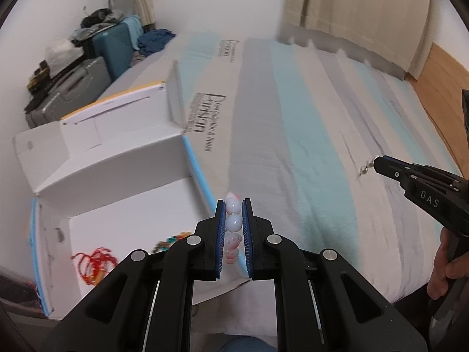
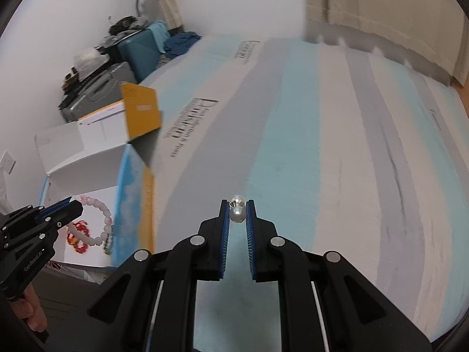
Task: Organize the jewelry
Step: 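Carry the pearl bracelet and earrings into the white box and open both tools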
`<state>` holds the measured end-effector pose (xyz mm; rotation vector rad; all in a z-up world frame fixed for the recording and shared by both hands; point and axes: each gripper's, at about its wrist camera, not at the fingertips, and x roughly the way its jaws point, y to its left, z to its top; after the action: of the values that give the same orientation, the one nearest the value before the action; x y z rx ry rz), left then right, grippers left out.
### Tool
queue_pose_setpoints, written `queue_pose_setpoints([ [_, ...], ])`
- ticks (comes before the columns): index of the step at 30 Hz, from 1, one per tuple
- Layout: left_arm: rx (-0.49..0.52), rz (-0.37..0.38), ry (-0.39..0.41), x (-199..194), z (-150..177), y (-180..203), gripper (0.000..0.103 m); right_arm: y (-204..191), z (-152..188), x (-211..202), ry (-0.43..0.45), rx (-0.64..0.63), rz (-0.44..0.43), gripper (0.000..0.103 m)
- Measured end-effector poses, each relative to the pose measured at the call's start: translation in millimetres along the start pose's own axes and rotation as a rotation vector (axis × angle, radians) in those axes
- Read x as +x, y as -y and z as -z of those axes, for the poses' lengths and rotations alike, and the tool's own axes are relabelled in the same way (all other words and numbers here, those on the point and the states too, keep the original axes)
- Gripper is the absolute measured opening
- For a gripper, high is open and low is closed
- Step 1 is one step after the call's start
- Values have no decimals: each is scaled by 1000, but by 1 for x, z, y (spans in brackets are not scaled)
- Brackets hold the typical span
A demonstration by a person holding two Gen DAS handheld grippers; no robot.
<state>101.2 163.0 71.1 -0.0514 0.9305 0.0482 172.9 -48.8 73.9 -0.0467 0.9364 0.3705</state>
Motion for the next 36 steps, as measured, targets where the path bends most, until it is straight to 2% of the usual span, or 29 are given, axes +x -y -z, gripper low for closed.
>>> queue_pose_setpoints([
  [12, -80, -73, 19, -31, 13, -84, 11, -110, -9, -6, 19, -115, -80, 11],
  [24, -162, -123, 12, -41, 48, -168, 11, -216, 7, 22, -30, -231, -162, 11],
  [29, -181, -130, -2, -35, 56, -186, 11, -238, 15, 40, -69, -261, -168, 11],
  [36, -203, -141, -79, -6, 76, -204, 11, -250, 32, 77, -154, -274, -166, 11],
])
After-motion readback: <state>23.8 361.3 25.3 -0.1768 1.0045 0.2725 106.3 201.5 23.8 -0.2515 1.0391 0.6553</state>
